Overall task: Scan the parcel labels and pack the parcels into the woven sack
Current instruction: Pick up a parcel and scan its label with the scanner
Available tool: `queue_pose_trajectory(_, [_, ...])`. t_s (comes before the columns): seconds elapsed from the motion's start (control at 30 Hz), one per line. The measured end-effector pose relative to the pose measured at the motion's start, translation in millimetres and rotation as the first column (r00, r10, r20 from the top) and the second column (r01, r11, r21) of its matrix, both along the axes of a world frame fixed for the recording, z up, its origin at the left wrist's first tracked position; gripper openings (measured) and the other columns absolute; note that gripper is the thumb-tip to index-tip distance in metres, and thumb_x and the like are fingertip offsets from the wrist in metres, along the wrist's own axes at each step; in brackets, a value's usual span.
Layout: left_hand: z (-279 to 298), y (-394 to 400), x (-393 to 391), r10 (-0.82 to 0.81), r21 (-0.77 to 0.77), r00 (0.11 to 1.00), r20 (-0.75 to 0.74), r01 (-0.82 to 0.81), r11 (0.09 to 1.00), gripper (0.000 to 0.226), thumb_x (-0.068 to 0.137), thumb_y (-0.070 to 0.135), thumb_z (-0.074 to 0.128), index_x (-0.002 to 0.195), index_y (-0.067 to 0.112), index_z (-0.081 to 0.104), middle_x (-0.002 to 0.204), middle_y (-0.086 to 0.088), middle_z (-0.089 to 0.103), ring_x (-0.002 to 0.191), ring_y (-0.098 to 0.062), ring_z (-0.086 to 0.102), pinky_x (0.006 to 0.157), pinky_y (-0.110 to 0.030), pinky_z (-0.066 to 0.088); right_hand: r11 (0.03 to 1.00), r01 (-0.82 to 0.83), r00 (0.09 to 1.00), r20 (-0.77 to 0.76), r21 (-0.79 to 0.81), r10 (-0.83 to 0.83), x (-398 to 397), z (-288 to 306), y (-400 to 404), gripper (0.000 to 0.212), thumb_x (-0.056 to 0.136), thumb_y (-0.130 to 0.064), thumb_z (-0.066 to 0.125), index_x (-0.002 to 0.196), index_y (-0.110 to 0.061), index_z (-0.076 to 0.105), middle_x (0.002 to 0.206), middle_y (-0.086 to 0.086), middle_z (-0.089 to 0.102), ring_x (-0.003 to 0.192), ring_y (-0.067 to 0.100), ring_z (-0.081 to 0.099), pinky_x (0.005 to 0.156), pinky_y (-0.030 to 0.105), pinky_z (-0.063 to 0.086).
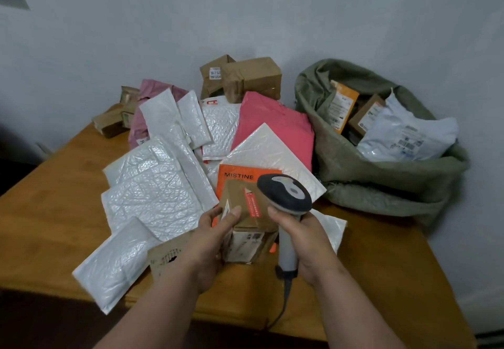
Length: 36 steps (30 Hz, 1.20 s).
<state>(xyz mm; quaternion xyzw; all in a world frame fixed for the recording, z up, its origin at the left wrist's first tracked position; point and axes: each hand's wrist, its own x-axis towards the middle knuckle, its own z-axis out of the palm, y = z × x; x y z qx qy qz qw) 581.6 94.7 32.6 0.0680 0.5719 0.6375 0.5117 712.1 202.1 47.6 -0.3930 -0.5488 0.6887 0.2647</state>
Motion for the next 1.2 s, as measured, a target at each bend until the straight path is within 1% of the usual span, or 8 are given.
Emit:
queue_pose_trajectory(0.17, [4,0,11,0.072,-0.019,0.956,-0.283,-0.081,0.997,0.11,0.062,0.079,0.067,0.154,0.033,0.027,0.145,0.002,0.051,0.115,-0.02,0.063,0.101,-0.045,0.051,0.999,0.023,0.999,-0.039,-0.029,-0.024,9,0,-3,0.062,0.06,-0.052,0.08,0.117,-0.03,0.069,0.104,-0.008,0.077,0.101,0.017,0.07,0.08,0.034,0.055])
queue_pose_trajectory(0.33, [7,4,15,0.23,0.18,0.973,0.016,-0.229,0.957,0.035,0.098,0.023,0.059,0.132,0.027,0.06,0.112,-0.002,0.075,0.099,-0.019,0.073,0.068,-0.032,0.06,0.996,0.028,0.998,-0.061,-0.08,-0.033,25,3,5,0.059,0.063,-0.049,0.079,0.116,-0.026,0.07,0.103,-0.004,0.078,0.097,0.014,0.073,0.075,0.032,0.058])
queue_pose_trajectory(0.43, [9,6,27,0.147,0.249,0.986,0.076,-0.162,0.955,0.043,0.092,0.028,0.061,0.133,0.039,0.057,0.122,-0.003,0.071,0.113,-0.025,0.067,0.072,-0.039,0.057,0.992,0.046,0.994,-0.09,-0.117,-0.057,34,4,8,0.051,0.064,-0.045,0.078,0.11,-0.025,0.07,0.095,-0.008,0.079,0.083,0.005,0.073,0.058,0.019,0.057])
queue_pose_trajectory(0.53, [8,8,37,0.064,0.249,0.995,0.073,-0.081,0.965,0.048,0.086,0.035,0.063,0.131,0.05,0.053,0.123,0.0,0.071,0.115,-0.027,0.066,0.075,-0.045,0.056,0.994,0.031,0.995,-0.091,-0.105,-0.041,43,9,13,0.044,0.067,-0.044,0.076,0.107,-0.027,0.071,0.094,-0.006,0.079,0.084,0.008,0.074,0.059,0.024,0.058])
queue_pose_trajectory(0.73, [11,19,45,0.099,0.28,0.994,0.048,-0.109,0.954,0.074,0.081,0.031,0.071,0.147,0.033,0.038,0.124,-0.007,0.07,0.119,-0.029,0.064,0.09,-0.043,0.05,0.997,0.072,0.997,-0.034,-0.034,-0.073,60,12,28,0.033,0.072,-0.042,0.079,0.102,-0.032,0.072,0.092,-0.011,0.078,0.089,0.014,0.073,0.068,0.032,0.061])
queue_pose_trajectory(0.8, [14,21,43,0.122,0.271,0.991,0.061,-0.134,0.953,0.078,0.08,0.029,0.072,0.15,0.023,0.038,0.123,-0.01,0.07,0.118,-0.029,0.064,0.085,-0.039,0.052,0.996,0.088,0.996,-0.002,-0.009,-0.088,66,13,34,0.024,0.081,-0.032,0.081,0.102,-0.027,0.071,0.094,-0.002,0.078,0.094,0.024,0.073,0.075,0.042,0.062])
queue_pose_trajectory(0.93, [23,25,40,0.215,0.282,0.976,0.017,-0.211,0.936,0.066,0.075,0.025,0.074,0.136,0.01,0.055,0.113,-0.009,0.074,0.096,-0.021,0.074,0.067,-0.028,0.058,0.995,0.099,0.995,-0.024,0.029,-0.098,78,24,41,0.028,0.085,-0.027,0.078,0.105,-0.01,0.068,0.078,0.004,0.076,0.074,0.026,0.076,0.056,0.026,0.056])
queue_pose_trajectory(1.2, [25,33,43,0.326,0.327,0.944,-0.058,-0.29,0.899,0.049,0.066,0.023,0.081,0.113,0.024,0.066,0.104,-0.005,0.077,0.088,-0.021,0.076,0.06,-0.028,0.059,0.962,-0.224,0.974,-0.01,0.158,0.228,89,56,28,0.03,0.075,-0.033,0.075,0.092,-0.009,0.07,0.073,0.012,0.072,0.062,0.03,0.072,0.054,0.029,0.054])
